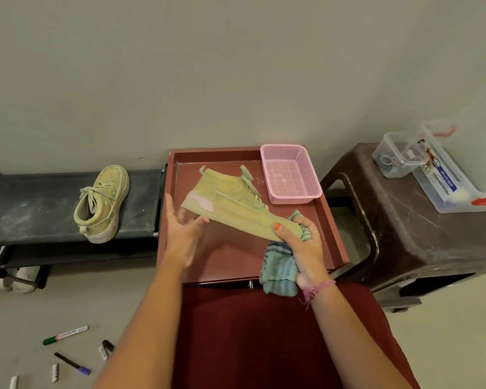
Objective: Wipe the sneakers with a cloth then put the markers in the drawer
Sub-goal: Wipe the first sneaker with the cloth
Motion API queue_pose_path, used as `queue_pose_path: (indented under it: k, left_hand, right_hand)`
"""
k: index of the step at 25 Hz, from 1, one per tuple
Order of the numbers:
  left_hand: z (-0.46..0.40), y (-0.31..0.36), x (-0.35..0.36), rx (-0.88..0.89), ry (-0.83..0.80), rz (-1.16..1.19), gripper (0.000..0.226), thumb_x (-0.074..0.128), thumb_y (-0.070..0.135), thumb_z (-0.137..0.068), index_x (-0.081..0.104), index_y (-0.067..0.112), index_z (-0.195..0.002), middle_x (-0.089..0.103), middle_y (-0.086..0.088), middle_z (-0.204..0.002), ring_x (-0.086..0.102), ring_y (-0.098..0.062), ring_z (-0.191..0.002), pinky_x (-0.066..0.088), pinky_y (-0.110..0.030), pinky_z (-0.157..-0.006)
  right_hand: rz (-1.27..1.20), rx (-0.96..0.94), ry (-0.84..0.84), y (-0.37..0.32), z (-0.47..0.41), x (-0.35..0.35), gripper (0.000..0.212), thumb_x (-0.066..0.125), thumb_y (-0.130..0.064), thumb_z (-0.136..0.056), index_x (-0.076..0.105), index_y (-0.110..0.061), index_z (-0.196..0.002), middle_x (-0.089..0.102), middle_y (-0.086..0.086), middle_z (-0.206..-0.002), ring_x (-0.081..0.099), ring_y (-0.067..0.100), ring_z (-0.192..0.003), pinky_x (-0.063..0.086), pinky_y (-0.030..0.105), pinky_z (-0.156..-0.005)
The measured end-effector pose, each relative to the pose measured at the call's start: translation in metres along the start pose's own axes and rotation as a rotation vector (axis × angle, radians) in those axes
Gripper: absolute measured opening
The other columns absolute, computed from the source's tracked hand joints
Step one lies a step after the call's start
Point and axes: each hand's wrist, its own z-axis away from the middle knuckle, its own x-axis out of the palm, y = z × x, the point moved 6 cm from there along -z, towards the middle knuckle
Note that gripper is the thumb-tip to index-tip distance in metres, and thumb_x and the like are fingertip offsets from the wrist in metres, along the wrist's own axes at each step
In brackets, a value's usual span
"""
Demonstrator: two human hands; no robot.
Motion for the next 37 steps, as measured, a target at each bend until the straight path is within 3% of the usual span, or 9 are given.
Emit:
queue_pose_path:
  k: [2,7,10,14,19,22,25,33,37]
  left_hand:
    - [0.017,-0.035,0.026,-0.174,0.053,0.222,0.076,0.066,0.023,-0.083,0.029,0.020,-0.149,0.041,-0.014,-0.149,0.043,-0.031,-0.135,0.044,-0.044,-0.101]
    - [0.074,-0.083,0.100,-0.339,0.070,0.435,0.083,0.064,0.066,-0.069,0.052,0.014,-0.134,0.062,-0.012,-0.130,0.059,-0.026,-0.119,0.055,-0.036,-0.089]
    - [0.092,-0.097,0.104,-0.335,0.079,0.489,0.088,0.078,0.057,-0.069,0.048,0.014,-0.140,0.053,-0.015,-0.140,0.053,-0.029,-0.127,0.046,-0.042,-0.104]
    - [0.100,-0.098,0.099,-0.411,0.097,0.592,0.065,0.076,0.055,-0.068,0.070,0.012,-0.115,0.065,-0.013,-0.121,0.064,-0.026,-0.105,0.053,-0.041,-0.092]
    - [0.096,-0.089,0.074,-0.456,0.217,0.628,0.084,0.073,0.061,-0.065,0.053,0.013,-0.131,0.055,-0.016,-0.121,0.060,-0.030,-0.103,0.056,-0.046,-0.084]
    - [0.102,-0.077,0.064,-0.517,0.269,0.635,0.071,0.064,0.062,-0.074,0.056,0.008,-0.119,0.057,-0.017,-0.113,0.057,-0.027,-0.084,0.052,-0.041,-0.072]
    - [0.109,-0.072,0.049,-0.546,0.263,0.695,0.055,0.057,0.061,-0.083,0.062,0.014,-0.112,0.063,-0.019,-0.118,0.059,-0.037,-0.107,0.050,-0.052,-0.084]
    - [0.092,-0.083,0.039,-0.538,0.151,0.658,0.064,0.055,0.066,-0.081,0.062,0.021,-0.126,0.066,-0.014,-0.122,0.062,-0.033,-0.105,0.045,-0.049,-0.095]
    - [0.084,-0.087,0.041,-0.540,0.127,0.702,0.071,0.053,0.069,-0.081,0.060,0.018,-0.129,0.063,-0.015,-0.127,0.061,-0.034,-0.108,0.049,-0.047,-0.092]
  right_hand:
    - [-0.005,-0.054,0.058,0.001,0.011,0.006,0.060,0.084,-0.001,-0.061,0.050,-0.014,-0.109,0.066,0.011,-0.096,0.068,0.023,-0.079,0.058,0.038,-0.070]
    - [0.080,-0.158,0.159,0.010,0.028,0.007,0.069,0.094,-0.013,-0.049,0.050,-0.023,-0.101,0.061,0.017,-0.109,0.069,0.024,-0.092,0.058,0.045,-0.079]
    - [0.221,-0.161,0.187,0.016,0.037,-0.001,0.071,0.097,-0.032,-0.038,0.053,-0.037,-0.094,0.053,0.018,-0.120,0.067,0.026,-0.099,0.058,0.046,-0.077]
    - [0.135,-0.026,0.015,0.010,0.046,-0.002,0.057,0.084,-0.007,-0.066,0.055,-0.019,-0.113,0.062,0.019,-0.115,0.066,0.032,-0.101,0.054,0.052,-0.087]
    - [0.146,0.116,-0.136,-0.019,0.044,-0.009,0.048,0.051,0.004,-0.089,0.056,-0.025,-0.126,0.068,0.012,-0.115,0.066,0.028,-0.102,0.056,0.038,-0.078]
    - [0.359,0.016,-0.192,-0.043,0.037,0.002,0.056,0.044,0.009,-0.089,0.047,-0.027,-0.132,0.064,0.005,-0.117,0.065,0.019,-0.101,0.056,0.029,-0.071]
    - [0.587,-0.087,-0.219,-0.059,0.028,0.022,0.049,0.048,0.004,-0.093,0.036,-0.027,-0.129,0.059,-0.003,-0.108,0.065,0.003,-0.086,0.053,0.018,-0.065]
    - [0.752,-0.264,-0.268,-0.051,0.011,0.054,0.027,0.054,-0.005,-0.093,0.064,-0.021,-0.112,0.070,0.001,-0.101,0.068,0.018,-0.092,0.056,0.037,-0.084]
    - [0.978,-0.454,-0.174,-0.055,0.014,0.061,0.026,0.058,-0.013,-0.092,0.063,-0.025,-0.115,0.068,-0.015,-0.095,0.065,0.000,-0.085,0.054,0.019,-0.078]
